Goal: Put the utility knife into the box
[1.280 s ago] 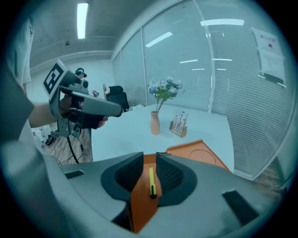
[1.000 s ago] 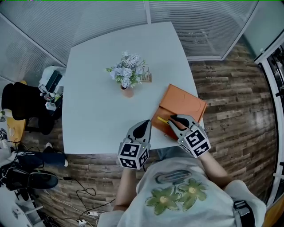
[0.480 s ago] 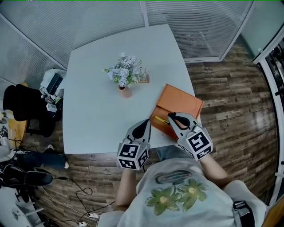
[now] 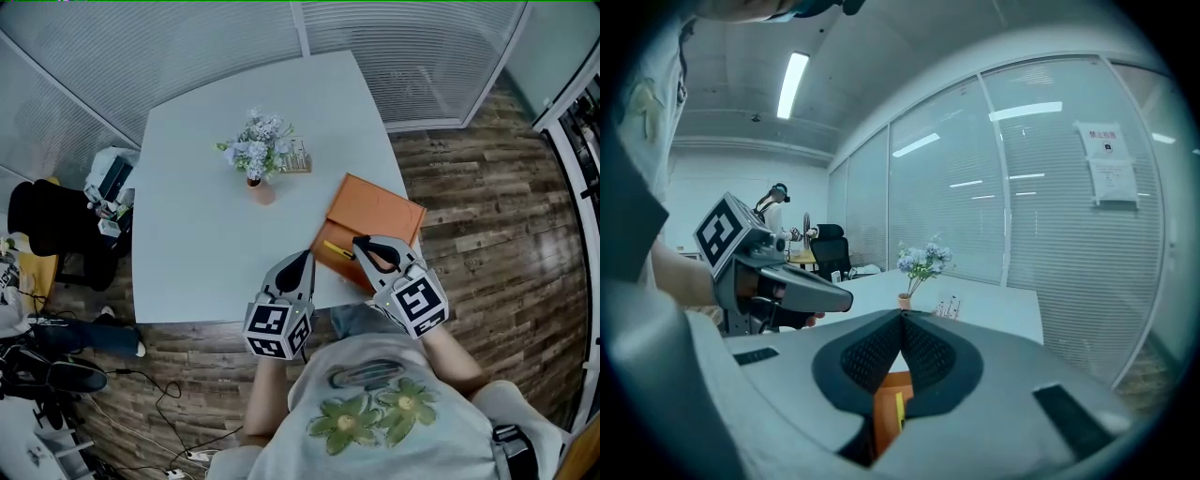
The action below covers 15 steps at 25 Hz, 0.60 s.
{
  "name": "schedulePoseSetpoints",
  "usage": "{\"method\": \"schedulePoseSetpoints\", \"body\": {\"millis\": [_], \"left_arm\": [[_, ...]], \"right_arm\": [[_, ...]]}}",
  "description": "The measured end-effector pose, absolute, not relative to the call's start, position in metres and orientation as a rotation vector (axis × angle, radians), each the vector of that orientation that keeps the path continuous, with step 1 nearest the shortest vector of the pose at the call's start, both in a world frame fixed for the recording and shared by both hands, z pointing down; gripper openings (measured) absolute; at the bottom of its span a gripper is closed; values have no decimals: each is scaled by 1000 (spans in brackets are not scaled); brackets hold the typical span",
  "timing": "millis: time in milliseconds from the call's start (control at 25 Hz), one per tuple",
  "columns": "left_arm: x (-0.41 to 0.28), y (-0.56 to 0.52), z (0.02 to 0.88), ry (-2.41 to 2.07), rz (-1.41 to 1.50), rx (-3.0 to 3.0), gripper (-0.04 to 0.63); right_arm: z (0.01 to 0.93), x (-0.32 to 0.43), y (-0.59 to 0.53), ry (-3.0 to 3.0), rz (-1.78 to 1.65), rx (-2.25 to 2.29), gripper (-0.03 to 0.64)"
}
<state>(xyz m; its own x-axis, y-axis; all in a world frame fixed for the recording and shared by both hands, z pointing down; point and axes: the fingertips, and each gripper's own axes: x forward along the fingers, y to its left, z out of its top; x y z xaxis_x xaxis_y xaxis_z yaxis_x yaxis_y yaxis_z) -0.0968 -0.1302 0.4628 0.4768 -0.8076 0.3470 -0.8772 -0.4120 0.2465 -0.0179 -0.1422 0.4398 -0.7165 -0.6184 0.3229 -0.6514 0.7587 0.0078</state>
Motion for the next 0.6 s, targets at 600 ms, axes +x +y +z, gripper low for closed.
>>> {"method": "schedulePoseSetpoints", "body": {"millis": [600], "left_arm": [[-91, -124, 461, -1400, 254, 2356, 0]], "right_arm": [[440, -15, -137, -2650, 141, 979, 2]]}}
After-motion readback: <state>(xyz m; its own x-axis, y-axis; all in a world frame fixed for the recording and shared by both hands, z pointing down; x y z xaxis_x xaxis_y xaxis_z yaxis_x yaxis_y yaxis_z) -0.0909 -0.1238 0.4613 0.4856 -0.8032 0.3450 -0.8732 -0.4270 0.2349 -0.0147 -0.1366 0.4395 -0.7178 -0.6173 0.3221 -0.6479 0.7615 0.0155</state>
